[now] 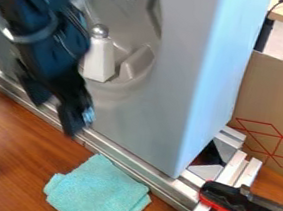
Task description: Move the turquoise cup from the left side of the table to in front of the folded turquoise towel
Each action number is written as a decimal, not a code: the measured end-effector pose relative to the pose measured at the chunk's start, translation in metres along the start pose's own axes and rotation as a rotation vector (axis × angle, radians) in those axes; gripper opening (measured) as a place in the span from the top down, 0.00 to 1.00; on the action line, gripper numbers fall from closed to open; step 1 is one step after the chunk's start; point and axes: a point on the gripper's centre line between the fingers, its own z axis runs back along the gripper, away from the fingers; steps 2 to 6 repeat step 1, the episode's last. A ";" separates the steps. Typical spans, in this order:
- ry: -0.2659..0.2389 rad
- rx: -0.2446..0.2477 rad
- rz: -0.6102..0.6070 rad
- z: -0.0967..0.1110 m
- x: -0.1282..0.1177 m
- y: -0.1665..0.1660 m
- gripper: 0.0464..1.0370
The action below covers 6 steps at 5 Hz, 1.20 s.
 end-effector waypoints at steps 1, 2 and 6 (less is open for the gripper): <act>0.034 0.007 0.152 -0.007 0.005 0.047 0.03; 0.034 0.007 0.152 -0.007 0.005 0.047 0.03; 0.034 0.007 0.152 -0.007 0.005 0.047 0.03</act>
